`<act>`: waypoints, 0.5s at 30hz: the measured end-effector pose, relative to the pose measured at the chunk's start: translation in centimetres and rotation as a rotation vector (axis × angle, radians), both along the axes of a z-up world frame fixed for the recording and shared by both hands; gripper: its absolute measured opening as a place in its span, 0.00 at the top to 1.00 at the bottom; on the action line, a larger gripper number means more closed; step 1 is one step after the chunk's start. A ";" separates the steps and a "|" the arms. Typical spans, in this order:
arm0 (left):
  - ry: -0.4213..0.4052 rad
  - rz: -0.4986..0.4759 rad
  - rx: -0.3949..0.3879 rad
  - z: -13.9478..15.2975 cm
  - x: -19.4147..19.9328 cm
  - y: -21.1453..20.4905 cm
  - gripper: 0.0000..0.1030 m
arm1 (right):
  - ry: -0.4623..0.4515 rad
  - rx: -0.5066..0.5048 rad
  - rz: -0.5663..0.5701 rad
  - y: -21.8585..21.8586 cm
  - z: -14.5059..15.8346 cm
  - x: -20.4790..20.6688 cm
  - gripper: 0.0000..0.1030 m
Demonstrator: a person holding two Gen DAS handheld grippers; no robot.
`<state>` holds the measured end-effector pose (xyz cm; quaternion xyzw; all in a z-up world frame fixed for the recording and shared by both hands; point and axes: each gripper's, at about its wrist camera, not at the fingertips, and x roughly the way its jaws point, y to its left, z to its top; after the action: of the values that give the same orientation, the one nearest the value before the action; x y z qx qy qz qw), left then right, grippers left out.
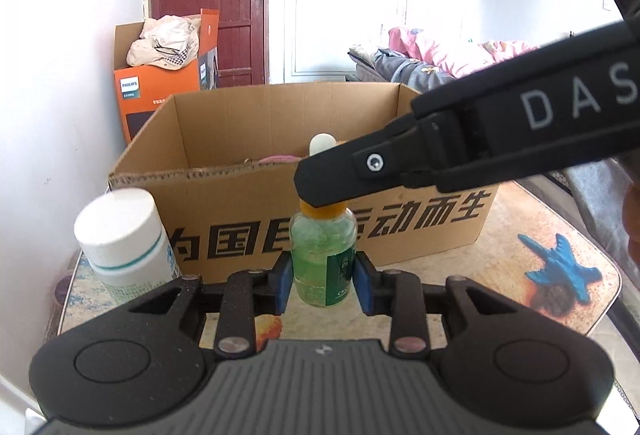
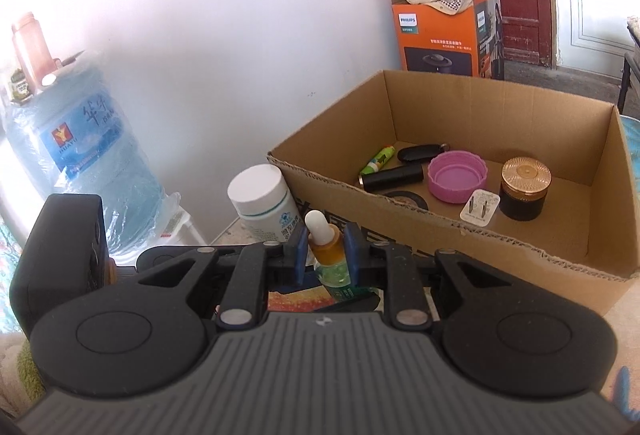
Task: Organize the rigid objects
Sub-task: 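Close the right tool on the dropper bottle and lift it, then carry the dropper bottle into the box and open the right tool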
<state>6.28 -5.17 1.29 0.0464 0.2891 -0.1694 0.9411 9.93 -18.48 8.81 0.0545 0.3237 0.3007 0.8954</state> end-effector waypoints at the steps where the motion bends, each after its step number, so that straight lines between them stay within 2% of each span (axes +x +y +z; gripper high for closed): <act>1: -0.006 -0.003 -0.006 0.7 -0.1 0.0 0.68 | -0.017 0.004 -0.002 -0.2 0.7 -0.3 0.82; 5: -0.038 -0.011 -0.014 3.3 -0.2 -0.3 0.68 | -0.081 0.032 -0.007 -1.2 3.4 -1.0 0.82; 8: -0.043 -0.036 -0.056 5.4 0.7 -0.6 0.68 | -0.122 0.043 -0.023 -2.2 5.4 -0.9 0.82; 12: -0.041 -0.085 -0.108 7.5 3.0 -1.7 0.68 | -0.159 0.044 -0.052 -4.2 7.9 0.3 0.82; 15: -0.011 -0.116 -0.126 8.2 5.5 -3.4 0.68 | -0.151 0.044 -0.079 -6.3 8.7 2.3 0.82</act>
<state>11.79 -8.61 9.49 0.0046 0.2697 -0.2411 0.9323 12.23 -24.75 17.51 0.0639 0.2464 0.2755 0.9270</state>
